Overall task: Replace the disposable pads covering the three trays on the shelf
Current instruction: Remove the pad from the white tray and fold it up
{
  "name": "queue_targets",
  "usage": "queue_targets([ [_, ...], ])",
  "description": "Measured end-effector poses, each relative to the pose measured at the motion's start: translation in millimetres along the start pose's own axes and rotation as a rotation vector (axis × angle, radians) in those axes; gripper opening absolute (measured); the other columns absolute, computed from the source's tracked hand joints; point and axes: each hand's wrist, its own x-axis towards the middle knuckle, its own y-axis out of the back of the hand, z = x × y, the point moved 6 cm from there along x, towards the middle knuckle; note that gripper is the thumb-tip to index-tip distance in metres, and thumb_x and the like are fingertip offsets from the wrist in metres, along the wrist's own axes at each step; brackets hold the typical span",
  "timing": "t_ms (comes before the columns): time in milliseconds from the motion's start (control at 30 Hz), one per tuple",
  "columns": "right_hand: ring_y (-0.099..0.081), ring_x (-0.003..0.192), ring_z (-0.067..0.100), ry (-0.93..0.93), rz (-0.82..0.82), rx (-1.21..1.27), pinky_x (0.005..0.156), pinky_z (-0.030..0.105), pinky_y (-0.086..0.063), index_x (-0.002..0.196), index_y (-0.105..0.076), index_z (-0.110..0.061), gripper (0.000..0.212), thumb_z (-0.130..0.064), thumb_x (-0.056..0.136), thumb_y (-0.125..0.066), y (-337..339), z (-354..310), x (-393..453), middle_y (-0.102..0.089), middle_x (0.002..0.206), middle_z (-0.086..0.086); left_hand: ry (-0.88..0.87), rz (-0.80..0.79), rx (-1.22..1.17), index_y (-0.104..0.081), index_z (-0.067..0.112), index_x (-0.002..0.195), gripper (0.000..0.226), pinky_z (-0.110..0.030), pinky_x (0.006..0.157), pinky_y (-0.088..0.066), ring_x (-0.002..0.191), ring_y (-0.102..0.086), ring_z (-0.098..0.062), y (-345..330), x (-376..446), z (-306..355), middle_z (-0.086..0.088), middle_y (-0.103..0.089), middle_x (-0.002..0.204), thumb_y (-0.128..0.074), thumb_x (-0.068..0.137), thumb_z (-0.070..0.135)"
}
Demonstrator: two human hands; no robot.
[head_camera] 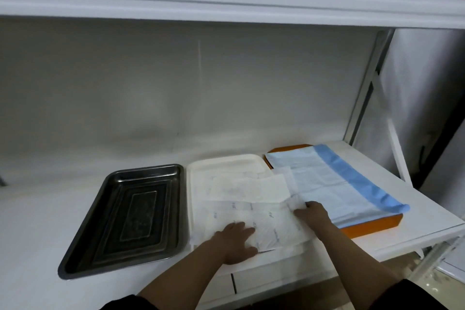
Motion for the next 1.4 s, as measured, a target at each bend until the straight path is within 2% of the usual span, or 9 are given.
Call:
queue_targets([
  [167,-0.052,0.093,0.027,0.044,0.057,0.039,0.086,0.037,-0.047,0.111,-0.057,-0.001,0.026,-0.017,0.093,-0.047,0,-2,-1,-0.060,0.112,0.016,0.031,0.029,-0.039,-0.006,0.027,0.153,0.071,-0.043,0.119,-0.011,0.148,-0.001,-0.021,8,4,-4,-0.002,0.002,0.161,-0.034,0.095,0.058],
  [400,-0.052,0.110,0.041,-0.112,0.286,0.393,0.094,0.044,-0.042,0.122,-0.050,0.007,0.033,-0.011,0.096,-0.044,-1,8,-20,-0.056,0.121,0.025,0.181,0.486,0.061,-0.027,0.026,0.147,0.056,-0.037,0.100,-0.036,0.126,-0.041,-0.027,54,-6,8,-0.010,-0.040,0.139,-0.030,0.097,0.053],
  [633,-0.063,0.092,0.039,-0.133,0.006,0.825,0.083,0.053,-0.055,0.110,-0.059,0.002,0.028,0.006,0.082,-0.059,-67,-11,-51,-0.065,0.109,0.027,0.284,0.320,-0.809,-0.029,0.029,0.145,0.055,-0.030,0.089,-0.047,0.080,-0.068,-0.023,42,-7,-7,-0.006,-0.063,0.117,-0.033,0.096,0.054],
  [733,-0.065,0.065,0.030,-0.178,-0.148,0.932,0.050,0.030,-0.057,0.101,-0.059,0.005,0.017,0.012,0.085,-0.057,-83,-21,-74,-0.066,0.087,0.021,0.359,0.386,-0.991,-0.035,0.017,0.142,0.053,-0.032,0.081,-0.052,0.091,-0.065,-0.027,40,-9,-24,-0.011,-0.056,0.125,-0.051,0.094,0.035],
  [867,-0.067,0.069,0.032,-0.236,-0.270,0.999,0.051,0.035,-0.059,0.124,-0.049,0.004,0.044,0.004,0.083,-0.066,-90,-21,-83,-0.058,0.117,0.030,0.410,0.385,-0.746,-0.042,0.002,0.133,0.043,-0.039,0.091,-0.053,0.112,-0.056,-0.033,44,-17,-41,-0.018,-0.049,0.129,-0.049,0.090,0.005],
  [1067,-0.058,0.069,0.035,-0.290,-0.008,0.924,0.039,0.034,-0.052,0.137,-0.034,0.001,0.064,-0.008,0.084,-0.069,-51,-1,-66,-0.055,0.108,0.024,0.427,0.289,-0.158,-0.042,0.007,0.135,0.040,-0.031,0.097,-0.042,0.123,-0.049,-0.025,52,-24,-58,-0.011,-0.046,0.137,-0.037,0.095,0.008],
  [1233,-0.045,0.120,0.040,-0.249,0.105,0.657,0.075,0.036,-0.042,0.146,-0.024,-0.001,0.067,-0.016,0.091,-0.060,-16,13,-51,-0.039,0.142,0.020,0.486,0.193,0.125,-0.039,0.014,0.138,0.044,-0.039,0.103,-0.036,0.131,-0.034,-0.029,47,-25,-54,-0.013,-0.031,0.142,-0.040,0.094,0.014],
  [1300,-0.048,0.113,0.037,-0.240,0.100,0.591,0.082,0.040,-0.044,0.138,-0.036,0.000,0.052,-0.018,0.093,-0.057,-7,15,-45,-0.045,0.133,0.019,0.504,0.165,0.167,-0.037,0.014,0.140,0.047,-0.042,0.108,-0.028,0.137,-0.024,-0.030,46,-25,-46,-0.015,-0.016,0.152,-0.041,0.093,0.015],
  [1400,-0.053,0.083,0.028,-0.185,0.062,0.425,0.083,0.039,-0.048,0.082,-0.055,-0.007,0.018,-0.019,0.095,-0.051,2,13,-40,-0.053,0.101,0.017,0.428,0.142,0.130,-0.022,0.013,0.149,0.062,-0.048,0.115,-0.012,0.146,0.000,-0.033,42,-14,-28,-0.015,0.011,0.158,-0.045,0.094,0.028],
])
